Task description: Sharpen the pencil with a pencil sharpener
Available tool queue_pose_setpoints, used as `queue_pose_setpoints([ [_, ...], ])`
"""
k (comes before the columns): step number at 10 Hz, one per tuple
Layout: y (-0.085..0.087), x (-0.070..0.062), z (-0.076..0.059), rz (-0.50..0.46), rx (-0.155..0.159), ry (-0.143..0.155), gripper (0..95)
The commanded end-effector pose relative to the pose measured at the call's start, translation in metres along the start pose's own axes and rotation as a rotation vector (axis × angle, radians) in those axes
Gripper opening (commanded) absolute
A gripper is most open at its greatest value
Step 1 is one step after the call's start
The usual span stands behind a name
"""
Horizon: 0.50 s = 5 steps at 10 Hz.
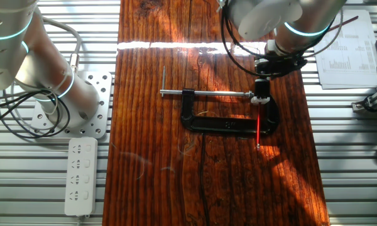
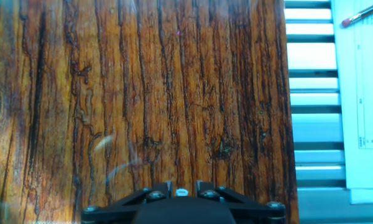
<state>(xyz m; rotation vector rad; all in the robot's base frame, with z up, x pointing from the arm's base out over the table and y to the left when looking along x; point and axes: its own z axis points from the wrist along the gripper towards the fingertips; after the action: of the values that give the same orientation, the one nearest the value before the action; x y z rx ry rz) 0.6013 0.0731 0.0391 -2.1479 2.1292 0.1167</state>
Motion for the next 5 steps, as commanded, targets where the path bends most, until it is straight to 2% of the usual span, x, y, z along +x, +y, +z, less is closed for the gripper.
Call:
queue_pose_setpoints([
  [1, 0.0010, -0.0007, -0.0012, 0.002, -0.006, -0.016, 19.0],
  [5, 0.0015, -0.0005, -0.0026, 0.008, -0.010, -0.019, 19.0],
])
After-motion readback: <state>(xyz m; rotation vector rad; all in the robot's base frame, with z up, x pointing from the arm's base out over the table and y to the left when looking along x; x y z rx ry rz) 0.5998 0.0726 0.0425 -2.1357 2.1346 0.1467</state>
